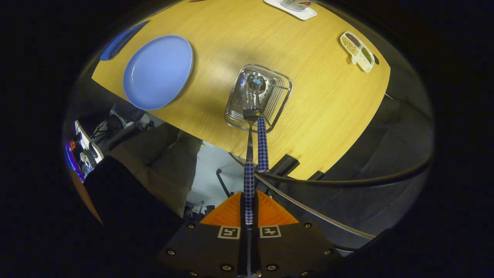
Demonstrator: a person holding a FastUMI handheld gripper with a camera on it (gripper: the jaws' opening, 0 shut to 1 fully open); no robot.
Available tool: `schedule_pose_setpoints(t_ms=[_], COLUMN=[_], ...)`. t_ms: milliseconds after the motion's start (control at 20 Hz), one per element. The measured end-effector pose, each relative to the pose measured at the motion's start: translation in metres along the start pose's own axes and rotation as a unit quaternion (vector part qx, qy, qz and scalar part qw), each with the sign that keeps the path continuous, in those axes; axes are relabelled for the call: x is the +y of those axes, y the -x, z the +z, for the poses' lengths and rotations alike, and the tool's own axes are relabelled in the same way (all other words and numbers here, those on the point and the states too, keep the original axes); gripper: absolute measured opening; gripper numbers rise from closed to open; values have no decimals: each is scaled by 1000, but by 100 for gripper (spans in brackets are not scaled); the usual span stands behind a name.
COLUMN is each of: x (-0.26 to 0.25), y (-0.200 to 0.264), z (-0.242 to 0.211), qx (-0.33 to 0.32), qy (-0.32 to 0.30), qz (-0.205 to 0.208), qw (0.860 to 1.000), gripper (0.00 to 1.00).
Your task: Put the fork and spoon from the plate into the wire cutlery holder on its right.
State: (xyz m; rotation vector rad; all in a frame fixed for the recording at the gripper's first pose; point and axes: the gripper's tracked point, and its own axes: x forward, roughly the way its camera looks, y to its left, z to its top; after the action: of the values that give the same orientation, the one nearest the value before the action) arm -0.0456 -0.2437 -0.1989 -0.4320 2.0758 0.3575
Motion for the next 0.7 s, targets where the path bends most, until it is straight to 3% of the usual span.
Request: schedule_pose_setpoints(t_ms=[450, 700], x=[-16, -17], y=[-5, -1], z=[20, 30], qx=[93, 112], qy=[39, 40], qz=[-6, -8], qw=[995, 993], gripper=[4, 4])
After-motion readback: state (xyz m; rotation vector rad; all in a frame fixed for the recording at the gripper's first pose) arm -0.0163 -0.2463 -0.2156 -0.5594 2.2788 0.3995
